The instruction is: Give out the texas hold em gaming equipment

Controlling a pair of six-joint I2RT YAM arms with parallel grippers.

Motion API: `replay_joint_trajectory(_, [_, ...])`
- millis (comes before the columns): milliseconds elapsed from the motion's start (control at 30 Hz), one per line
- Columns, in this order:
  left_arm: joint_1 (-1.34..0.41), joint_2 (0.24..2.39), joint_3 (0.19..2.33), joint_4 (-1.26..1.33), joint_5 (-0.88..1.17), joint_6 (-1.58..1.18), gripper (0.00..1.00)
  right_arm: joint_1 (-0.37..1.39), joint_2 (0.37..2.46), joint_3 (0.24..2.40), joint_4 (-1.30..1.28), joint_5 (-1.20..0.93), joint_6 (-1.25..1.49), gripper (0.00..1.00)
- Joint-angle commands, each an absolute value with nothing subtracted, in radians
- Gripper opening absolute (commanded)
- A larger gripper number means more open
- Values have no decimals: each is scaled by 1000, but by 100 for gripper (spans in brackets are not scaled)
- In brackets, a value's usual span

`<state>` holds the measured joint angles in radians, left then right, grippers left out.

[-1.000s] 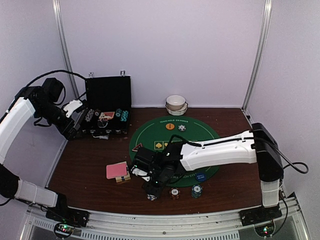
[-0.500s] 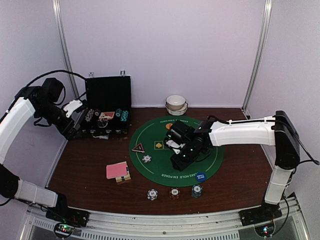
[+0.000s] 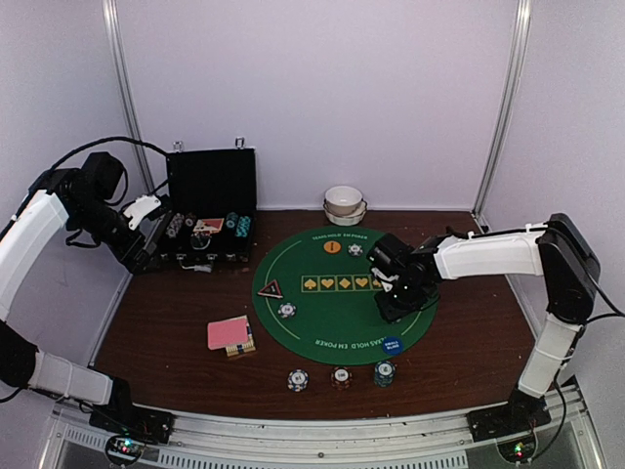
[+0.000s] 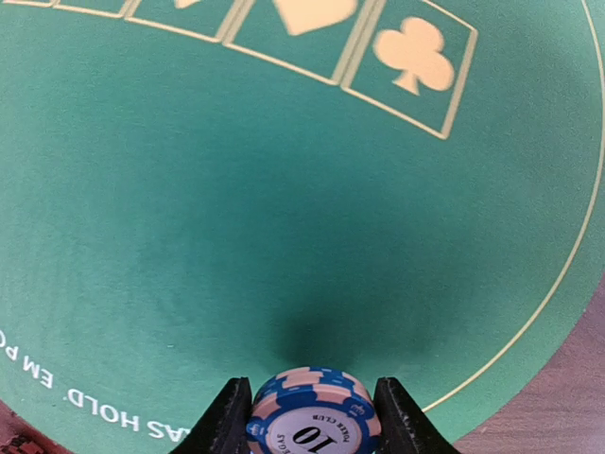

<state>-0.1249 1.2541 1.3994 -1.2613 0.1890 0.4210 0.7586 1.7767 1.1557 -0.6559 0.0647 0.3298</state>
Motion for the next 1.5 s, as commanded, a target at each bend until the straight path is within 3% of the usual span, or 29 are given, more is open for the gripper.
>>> replay_joint_trajectory(0, [-118,1239,1425,-1268,205,431,98,728,1735,1121,-630,125,360,13])
replay_joint_trajectory(467, [-118,1241,1429,-1272,215,434,98,703,1744,1054,-600,123,386,14])
replay_joint_trajectory(533, [-118,1243,1431,-1273,215,434,98,703,1749,1052,-600,121,389,23])
replay_joint_trajectory(667, [-118,1246,1434,-1277,216,434,97,703,1747,1059,-612,122,393,54])
replay_joint_trajectory(800, [-117,1247,1437,-1280,215,434,98,703,1717,1082,-643,134,388,68])
replay_joint_trajectory(1200, [-117,1254,1448,-1280,205,437,98,861,1535,1194,-828,105,402,74])
replay_joint_trajectory(1467, [-117,1260,1450,-1283,211,432,98,1034,1562,1260,-966,64,410,79])
